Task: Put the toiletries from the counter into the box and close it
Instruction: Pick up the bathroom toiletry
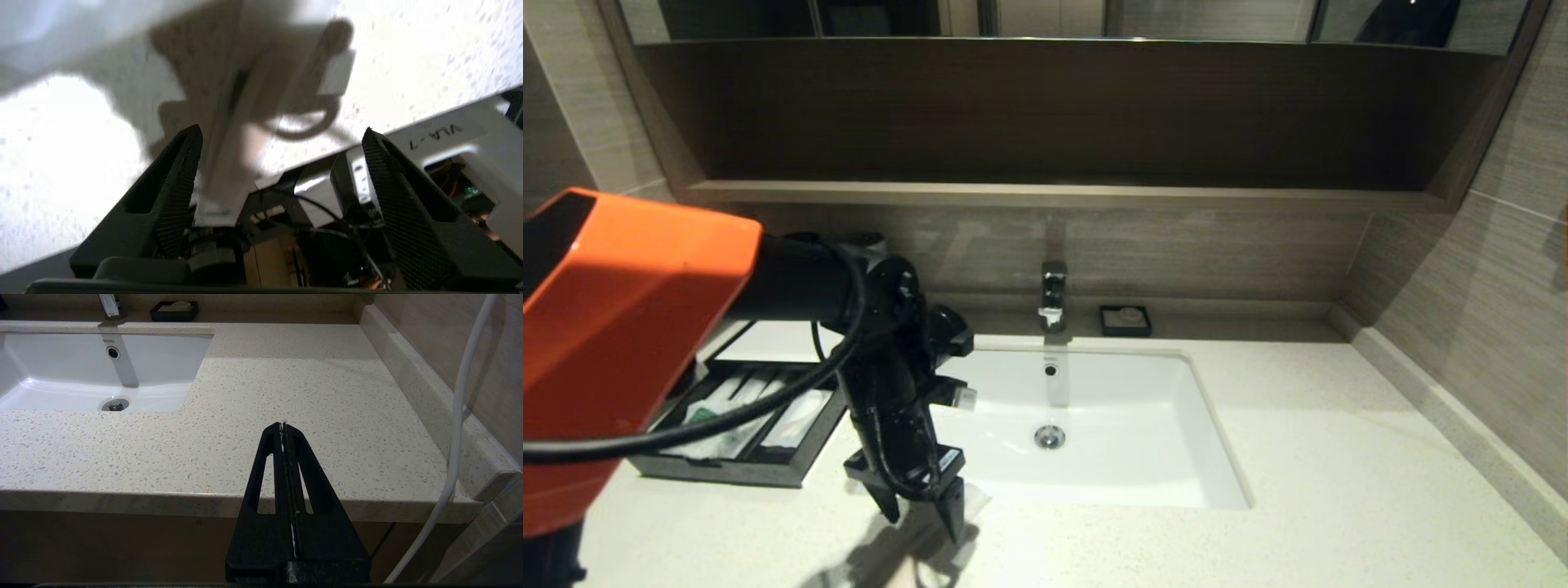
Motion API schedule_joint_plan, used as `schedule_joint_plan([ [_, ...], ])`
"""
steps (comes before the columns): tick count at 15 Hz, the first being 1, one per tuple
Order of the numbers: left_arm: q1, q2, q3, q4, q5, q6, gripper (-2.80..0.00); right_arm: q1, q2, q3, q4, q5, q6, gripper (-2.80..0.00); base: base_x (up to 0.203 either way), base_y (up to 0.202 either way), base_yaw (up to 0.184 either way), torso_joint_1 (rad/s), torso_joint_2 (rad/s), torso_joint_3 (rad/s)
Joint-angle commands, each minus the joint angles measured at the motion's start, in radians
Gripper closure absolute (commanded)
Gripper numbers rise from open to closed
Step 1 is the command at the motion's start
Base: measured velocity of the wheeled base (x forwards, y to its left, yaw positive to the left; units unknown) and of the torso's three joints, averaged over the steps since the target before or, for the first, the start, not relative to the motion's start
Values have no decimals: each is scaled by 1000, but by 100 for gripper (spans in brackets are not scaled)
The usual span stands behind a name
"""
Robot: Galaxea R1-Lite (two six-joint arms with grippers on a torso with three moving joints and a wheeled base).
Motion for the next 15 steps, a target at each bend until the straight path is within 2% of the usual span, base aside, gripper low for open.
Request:
schedule_joint_plan([
  [1, -9, 27, 12, -28, -8, -5, -280, 0, -2, 0, 0, 0, 0, 0, 0, 0, 0, 0, 0, 0],
  [9, -50, 12, 93, -37, 45, -8, -280, 0, -1, 0, 0, 0, 0, 0, 0, 0, 0, 0, 0, 0],
  [12, -62, 4, 126, -97, 80, -50, -280, 0, 0, 0, 0, 0, 0, 0, 0, 0, 0, 0, 0, 0],
  [15, -62, 5, 142, -121, 99, -50, -280, 0, -2, 0, 0, -1, 0, 0, 0, 0, 0, 0, 0, 0],
])
